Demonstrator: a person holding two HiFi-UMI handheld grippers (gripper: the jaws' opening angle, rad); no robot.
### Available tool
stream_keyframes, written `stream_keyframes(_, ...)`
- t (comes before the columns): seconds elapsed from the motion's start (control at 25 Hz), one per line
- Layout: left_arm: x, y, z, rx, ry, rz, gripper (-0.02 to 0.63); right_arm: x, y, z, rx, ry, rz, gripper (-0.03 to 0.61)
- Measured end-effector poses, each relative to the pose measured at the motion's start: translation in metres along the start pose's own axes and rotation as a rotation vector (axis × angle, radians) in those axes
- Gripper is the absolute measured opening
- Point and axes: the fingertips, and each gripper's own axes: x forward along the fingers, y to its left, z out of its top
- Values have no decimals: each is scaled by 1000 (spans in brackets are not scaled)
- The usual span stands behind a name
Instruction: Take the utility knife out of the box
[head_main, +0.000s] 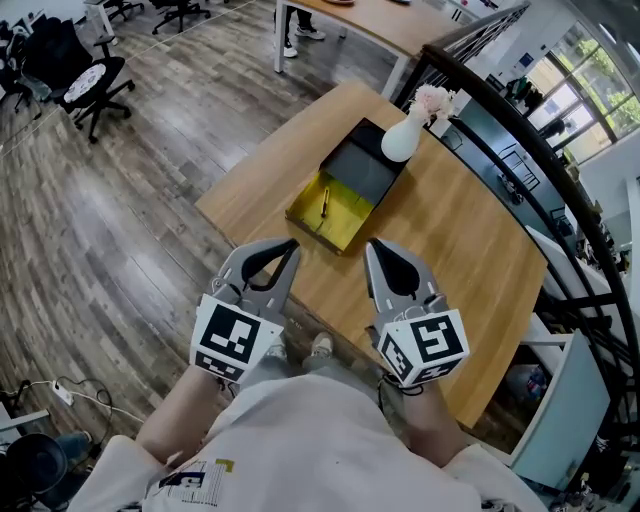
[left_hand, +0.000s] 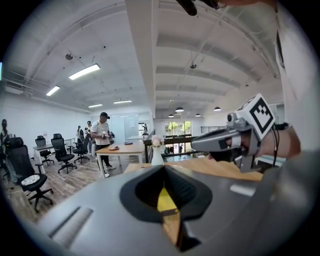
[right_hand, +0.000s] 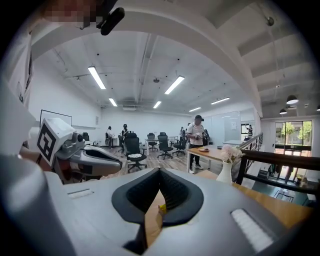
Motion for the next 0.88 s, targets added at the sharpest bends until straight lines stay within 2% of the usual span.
stream_keyframes(0.24, 8, 3, 2, 1, 5, 25, 2, 6, -8, -2, 12, 3, 22, 5)
stream_keyframes(0.32, 10, 5, 5, 4, 2, 34, 2, 11, -10, -1, 13, 4, 30, 42)
stream_keyframes(0.44, 15, 11, 9, 5, 1, 52, 2, 19, -14, 1, 11, 11, 38, 53)
stream_keyframes(0.68, 37, 38, 16, 17, -20, 90, 2, 58, -36, 4, -32, 31, 25, 92)
stream_keyframes(0.88, 57, 59, 23, 12, -63, 114, 2, 94, -44, -1, -54, 70, 49, 121)
